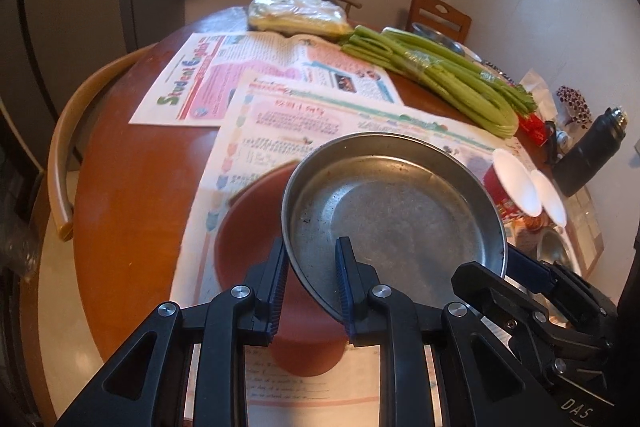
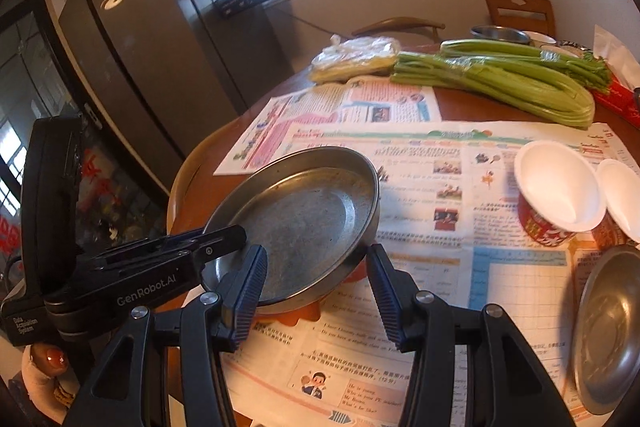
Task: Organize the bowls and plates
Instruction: 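Lift the steel pan with the left gripper over the orange plate, then lower the steel pan onto the orange plate and open the left gripper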
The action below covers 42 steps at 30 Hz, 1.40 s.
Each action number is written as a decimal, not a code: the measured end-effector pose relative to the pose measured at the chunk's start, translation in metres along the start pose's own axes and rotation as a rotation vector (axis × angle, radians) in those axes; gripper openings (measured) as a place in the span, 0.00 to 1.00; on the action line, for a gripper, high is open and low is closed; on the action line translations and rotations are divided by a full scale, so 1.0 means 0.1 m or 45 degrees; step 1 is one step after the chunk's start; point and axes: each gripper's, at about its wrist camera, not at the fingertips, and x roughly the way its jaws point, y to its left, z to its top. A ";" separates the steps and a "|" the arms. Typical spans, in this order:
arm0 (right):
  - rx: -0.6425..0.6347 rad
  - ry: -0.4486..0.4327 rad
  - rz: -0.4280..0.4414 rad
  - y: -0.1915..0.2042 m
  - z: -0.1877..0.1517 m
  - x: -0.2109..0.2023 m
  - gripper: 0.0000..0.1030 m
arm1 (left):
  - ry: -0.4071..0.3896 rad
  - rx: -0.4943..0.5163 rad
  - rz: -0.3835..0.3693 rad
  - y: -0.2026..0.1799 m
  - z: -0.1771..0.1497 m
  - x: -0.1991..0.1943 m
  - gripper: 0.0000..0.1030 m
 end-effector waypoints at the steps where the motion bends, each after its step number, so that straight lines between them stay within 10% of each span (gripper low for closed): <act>1: -0.010 0.010 0.001 0.02 -0.02 0.03 0.51 | 0.002 -0.002 0.011 0.02 -0.02 0.02 0.22; 42: -0.100 0.122 0.035 0.10 -0.10 0.45 0.51 | 0.048 0.006 0.121 0.25 -0.08 0.24 0.26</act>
